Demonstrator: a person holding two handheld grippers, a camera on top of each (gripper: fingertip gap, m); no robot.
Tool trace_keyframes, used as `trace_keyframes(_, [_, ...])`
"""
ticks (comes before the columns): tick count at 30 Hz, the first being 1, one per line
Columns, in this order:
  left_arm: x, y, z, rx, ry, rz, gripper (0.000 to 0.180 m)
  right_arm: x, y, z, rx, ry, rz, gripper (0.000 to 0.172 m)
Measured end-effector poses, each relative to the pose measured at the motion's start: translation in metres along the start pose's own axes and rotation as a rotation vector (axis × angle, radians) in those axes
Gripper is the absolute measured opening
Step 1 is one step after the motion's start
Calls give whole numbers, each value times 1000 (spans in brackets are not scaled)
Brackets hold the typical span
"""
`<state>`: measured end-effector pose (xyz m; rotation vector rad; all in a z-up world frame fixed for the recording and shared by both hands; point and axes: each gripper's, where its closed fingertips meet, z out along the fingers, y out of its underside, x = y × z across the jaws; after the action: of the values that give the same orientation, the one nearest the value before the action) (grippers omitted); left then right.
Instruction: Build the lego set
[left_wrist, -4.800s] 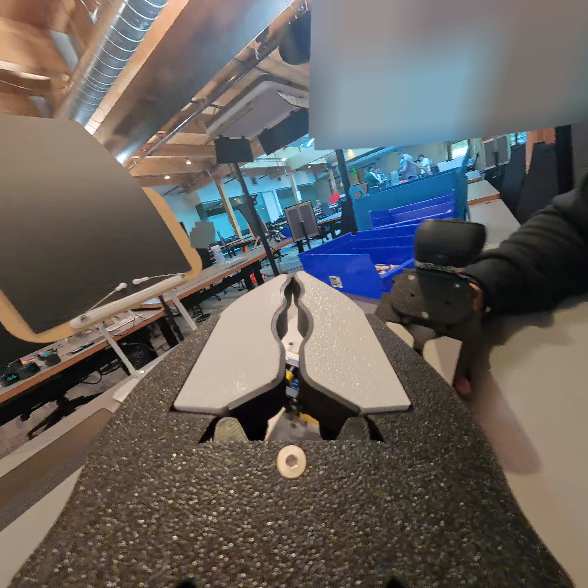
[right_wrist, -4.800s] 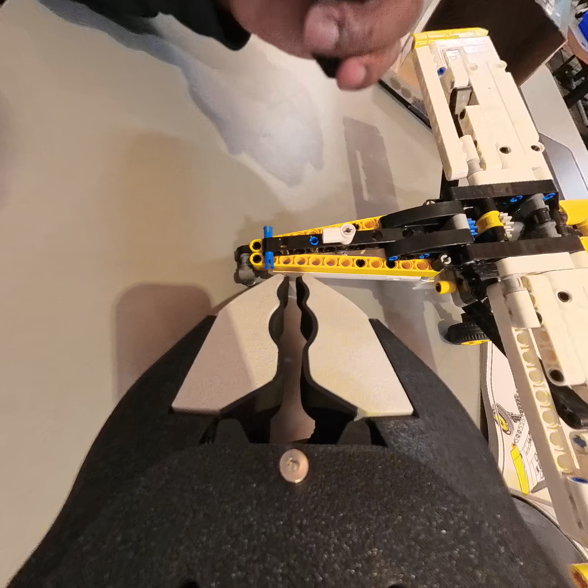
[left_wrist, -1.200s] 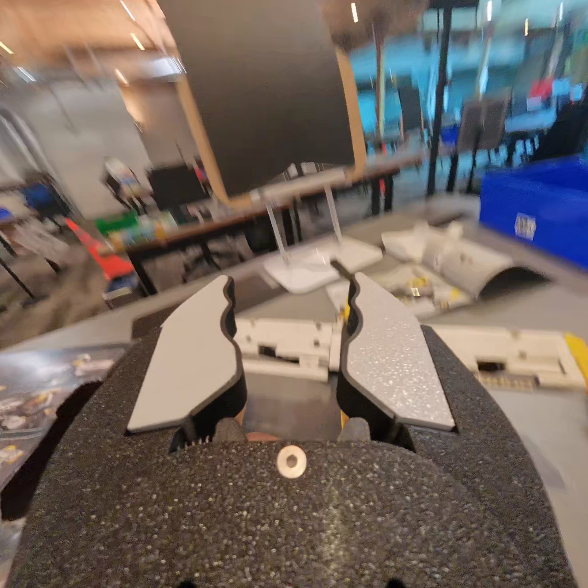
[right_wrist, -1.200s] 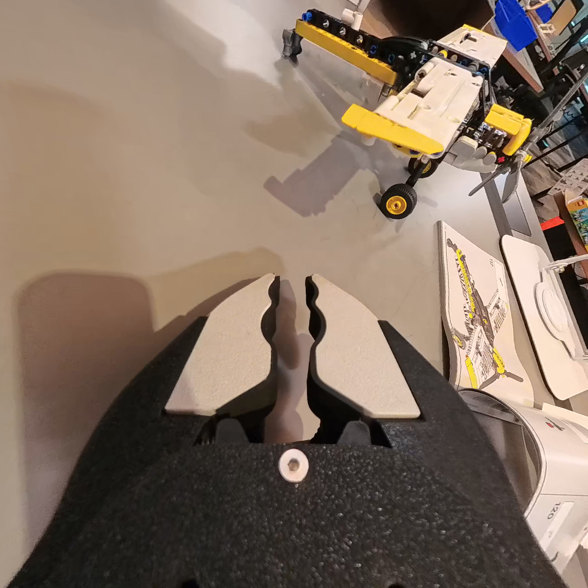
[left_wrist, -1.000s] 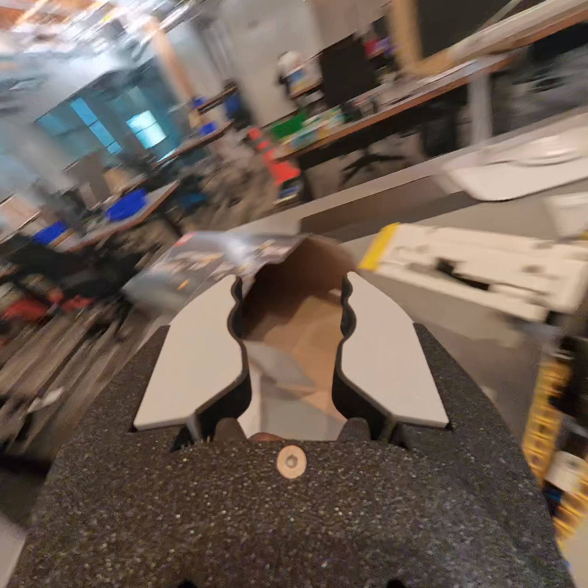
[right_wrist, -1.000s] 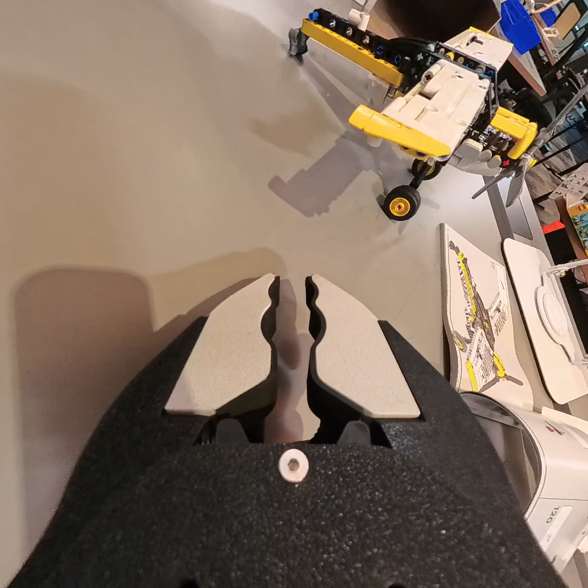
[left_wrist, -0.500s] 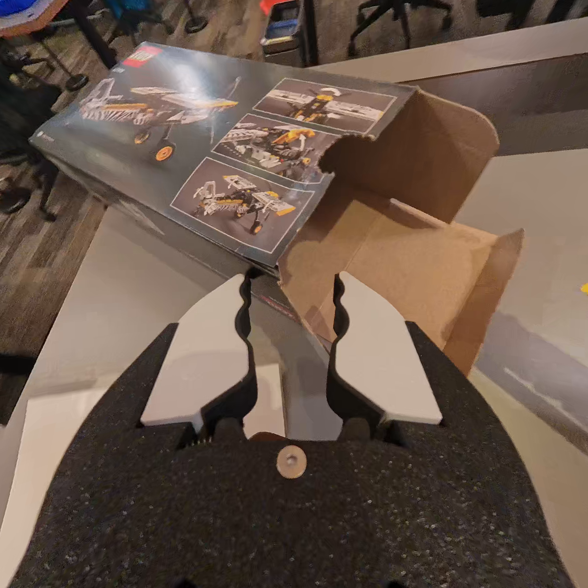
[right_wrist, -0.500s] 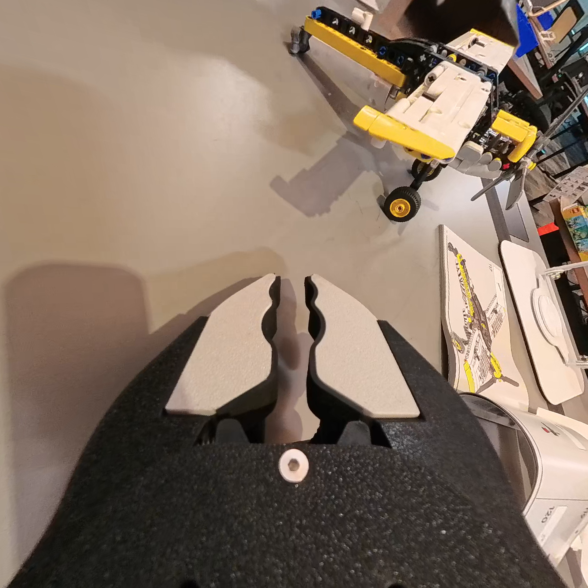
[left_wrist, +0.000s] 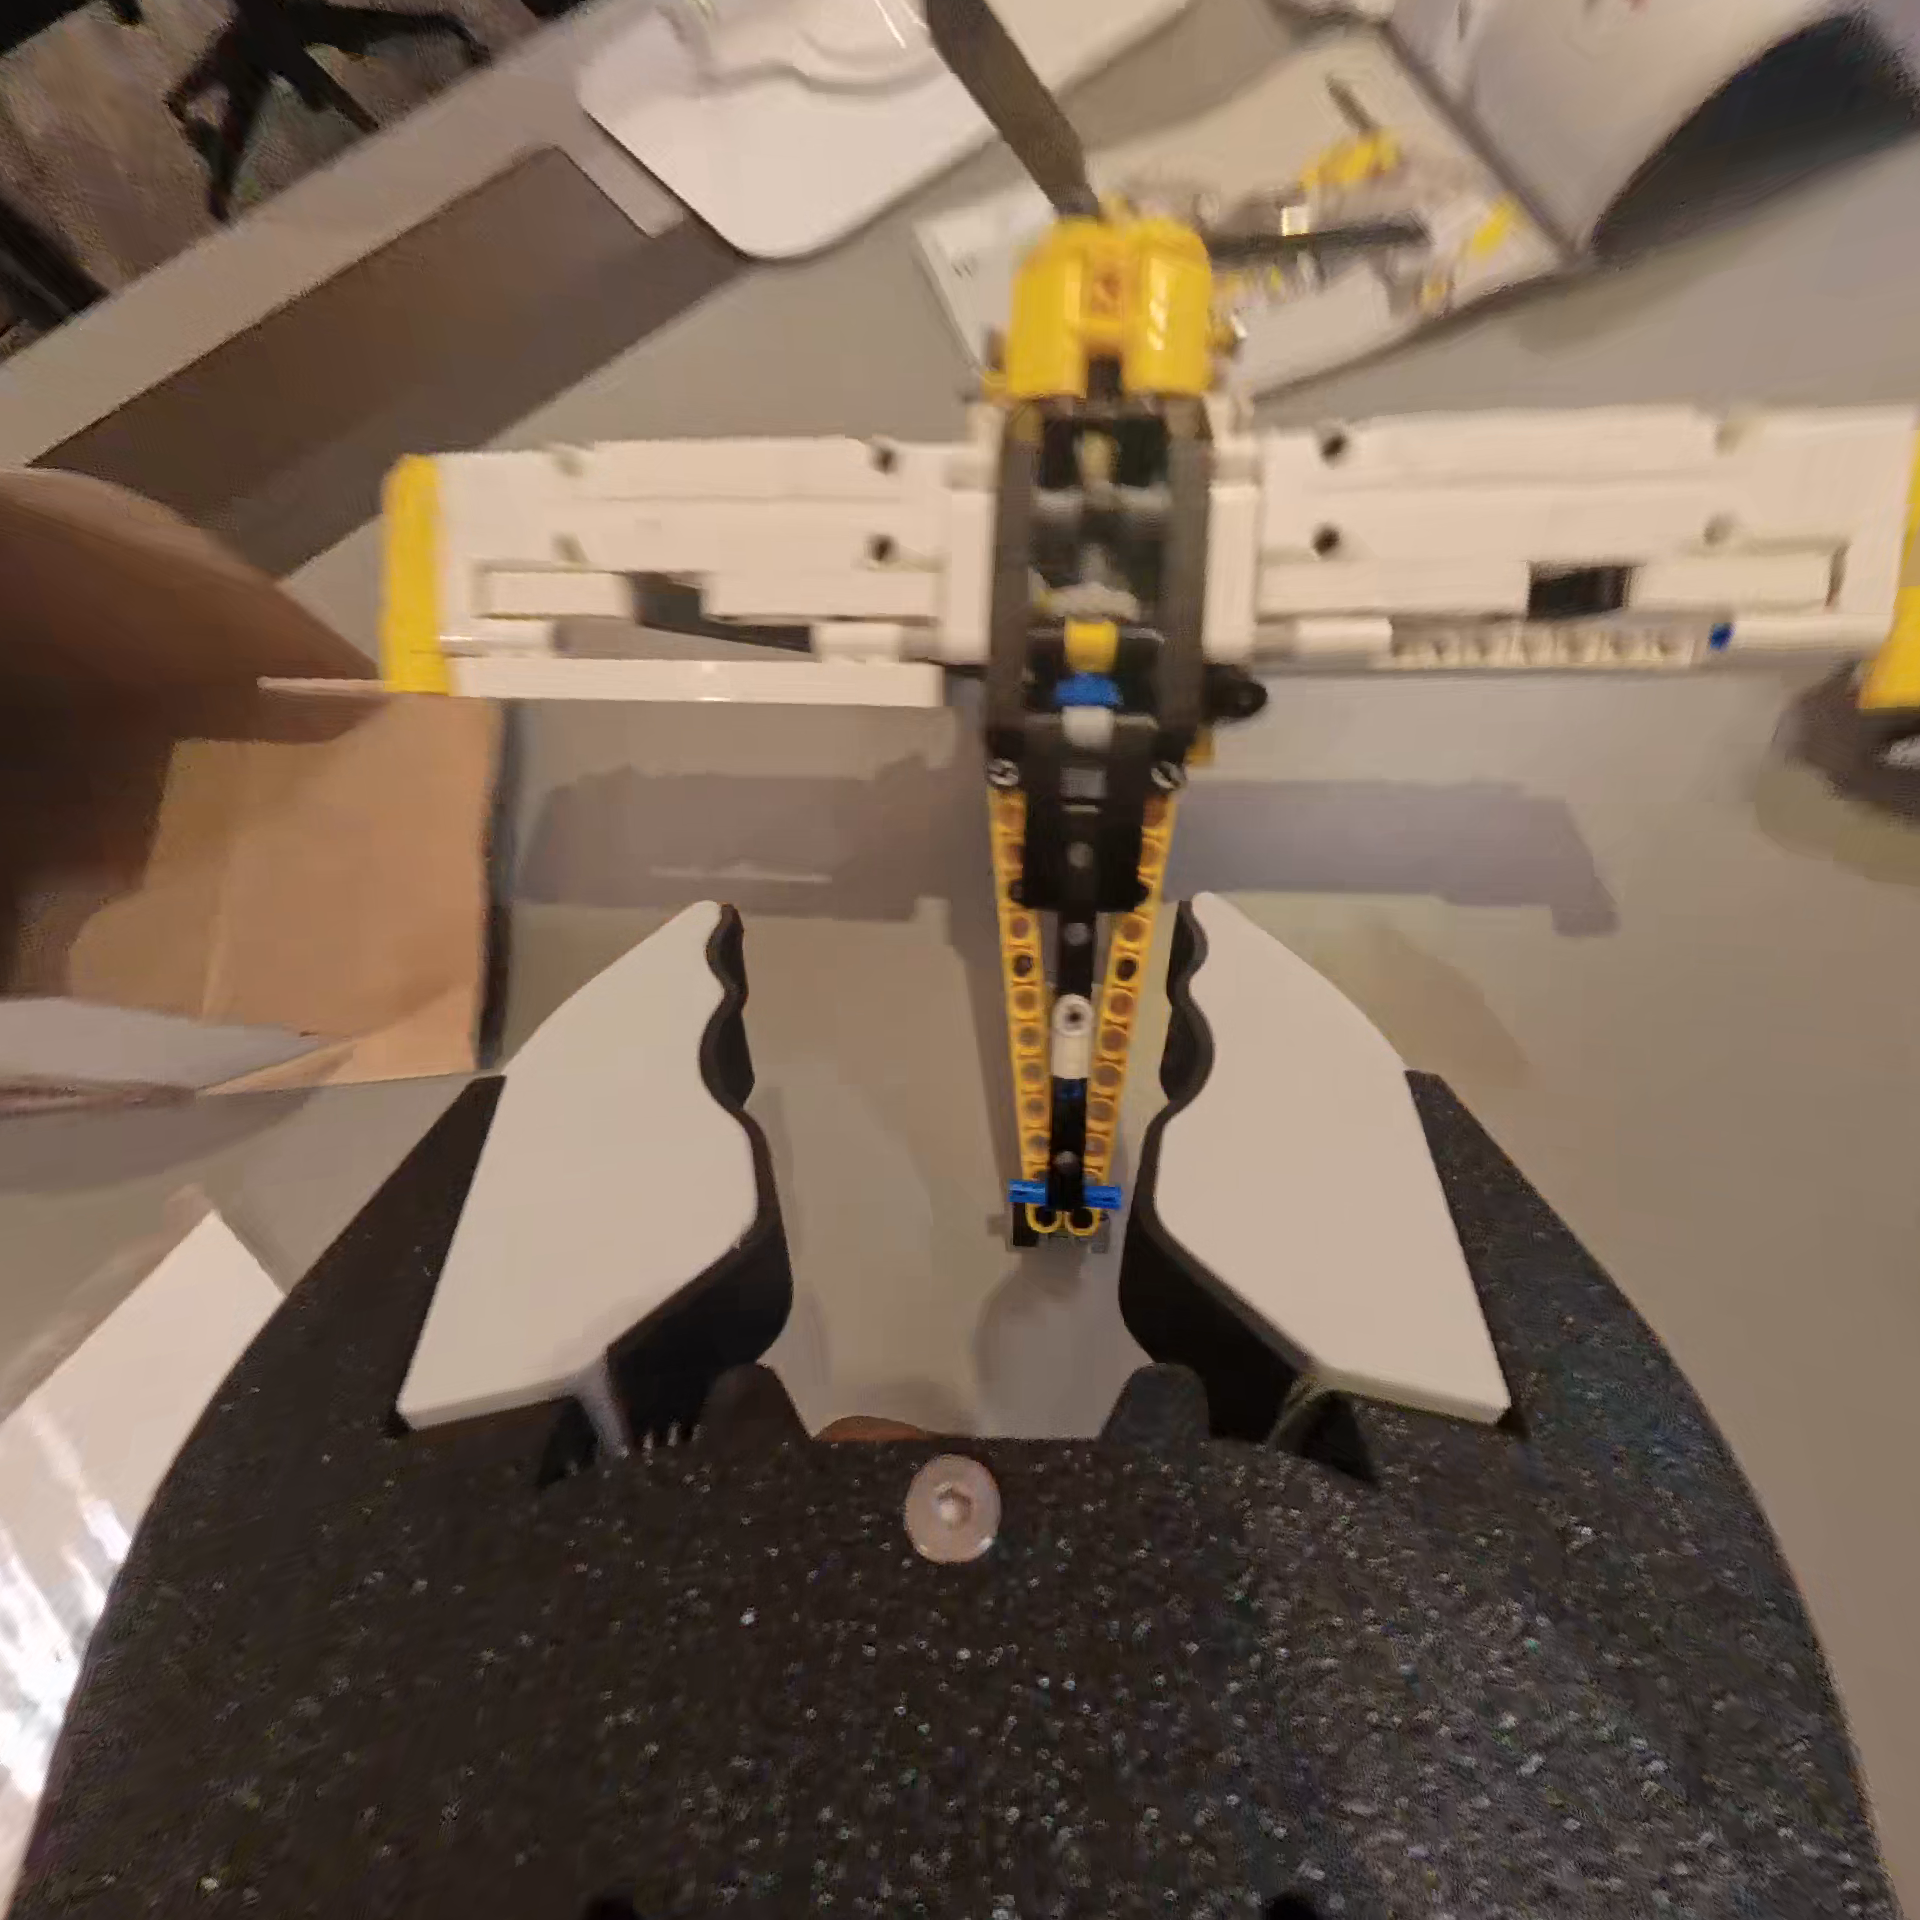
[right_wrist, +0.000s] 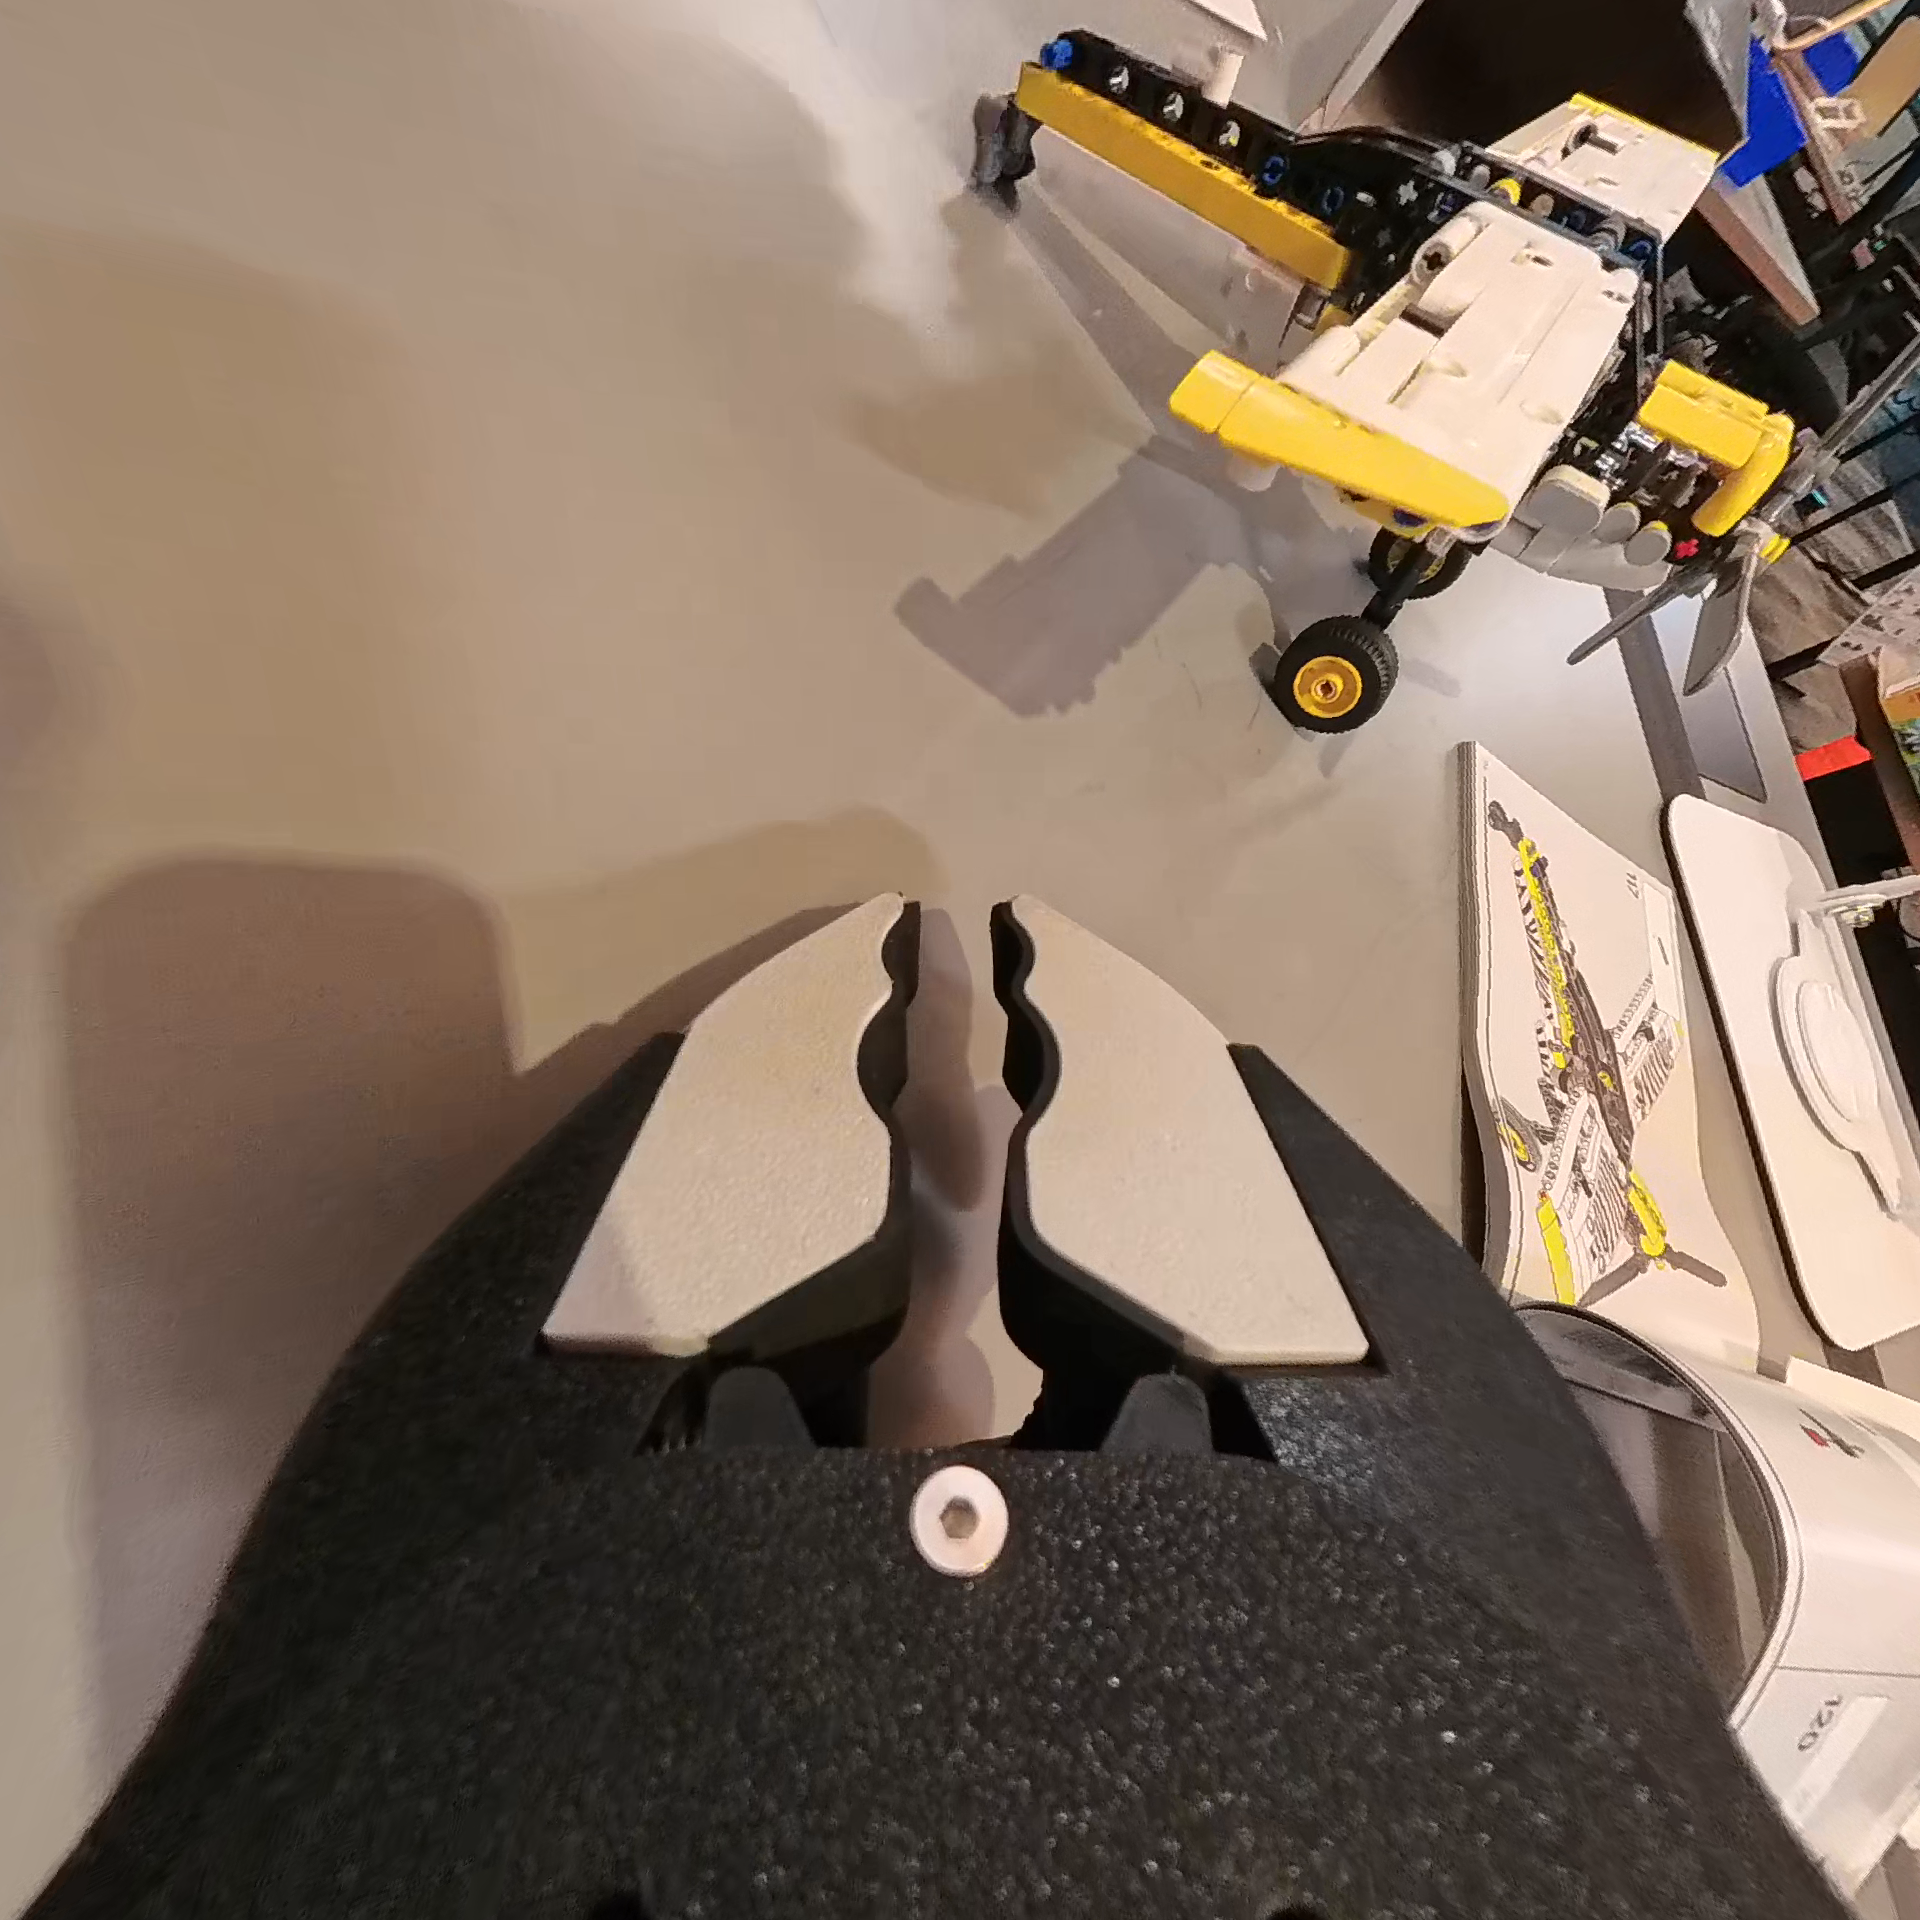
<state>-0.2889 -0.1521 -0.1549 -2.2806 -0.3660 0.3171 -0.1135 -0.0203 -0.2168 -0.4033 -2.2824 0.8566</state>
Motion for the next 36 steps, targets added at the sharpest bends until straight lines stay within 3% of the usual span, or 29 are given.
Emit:
trace_keyframes(4, [18, 15, 30, -149, 20, 109, 78, 0, 0, 0, -1, 14, -9, 13])
trace_keyframes(12, [26, 4, 62, -155, 33, 81, 48, -1, 0, -1, -2, 22, -23, 11])
trace_keyframes(16, [25, -1, 66, -82, 41, 55, 45, -2, 0, -1, -1, 23, -31, 9])
trace_keyframes(22, [6, -7, 66, -17, -71, -37, 44, -2, 0, -1, -1, 22, -35, 8])
trace_keyframes(26, [-13, -6, 59, 1, -175, -99, 44, -2, 0, -1, -1, 23, -36, 8])
trace_keyframes(36, [-29, 8, 63, -35, -197, -145, 45, -2, 0, -1, -1, 25, -36, 8])
